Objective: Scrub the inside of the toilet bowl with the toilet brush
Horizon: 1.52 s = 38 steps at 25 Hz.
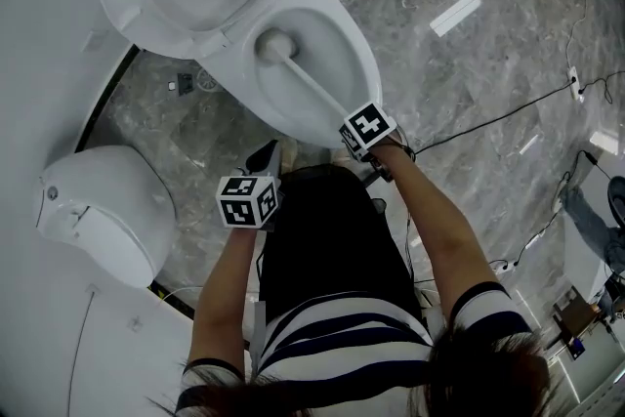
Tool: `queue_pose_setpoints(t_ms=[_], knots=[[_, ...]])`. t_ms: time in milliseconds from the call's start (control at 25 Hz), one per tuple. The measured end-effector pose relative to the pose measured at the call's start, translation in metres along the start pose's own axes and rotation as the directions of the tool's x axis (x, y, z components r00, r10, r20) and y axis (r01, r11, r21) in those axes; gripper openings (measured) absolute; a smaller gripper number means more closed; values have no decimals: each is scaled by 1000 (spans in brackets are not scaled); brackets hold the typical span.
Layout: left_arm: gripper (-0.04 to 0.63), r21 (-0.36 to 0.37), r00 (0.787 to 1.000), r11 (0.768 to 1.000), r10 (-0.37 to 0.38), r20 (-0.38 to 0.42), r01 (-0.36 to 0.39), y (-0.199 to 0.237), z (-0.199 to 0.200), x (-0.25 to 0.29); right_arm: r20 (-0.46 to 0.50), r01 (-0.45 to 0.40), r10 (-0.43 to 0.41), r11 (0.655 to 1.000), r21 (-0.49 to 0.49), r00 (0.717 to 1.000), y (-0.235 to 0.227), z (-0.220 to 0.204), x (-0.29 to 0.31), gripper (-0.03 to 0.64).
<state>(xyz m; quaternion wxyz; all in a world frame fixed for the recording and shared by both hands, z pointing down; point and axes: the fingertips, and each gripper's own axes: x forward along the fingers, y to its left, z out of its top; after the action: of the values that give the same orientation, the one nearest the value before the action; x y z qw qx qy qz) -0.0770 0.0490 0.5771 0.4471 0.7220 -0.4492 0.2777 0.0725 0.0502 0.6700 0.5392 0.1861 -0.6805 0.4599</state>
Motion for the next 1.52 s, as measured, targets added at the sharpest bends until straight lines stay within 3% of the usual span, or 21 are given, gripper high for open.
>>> queue_pose_setpoints(t_ms=[200,560,1200,1520], knots=[[0,11,1000,1000,0,2,0,0,7,8,-15,24,-24,1000,-15,1000,-12,4,1,21],[0,27,1000,999,-28,7,28,-17,12,20,-18,57,-56,997,59,998,-27,-14,-7,21],[0,26,999,999,-37,-2,37,-21,-6,10,-10,43,-42,977,210,999,-4,-82,-21,21],[0,16,1000,999,-30,-2,30,-18,-18,2,-54,18,-6,973,229,999,22,-119,-16,21]])
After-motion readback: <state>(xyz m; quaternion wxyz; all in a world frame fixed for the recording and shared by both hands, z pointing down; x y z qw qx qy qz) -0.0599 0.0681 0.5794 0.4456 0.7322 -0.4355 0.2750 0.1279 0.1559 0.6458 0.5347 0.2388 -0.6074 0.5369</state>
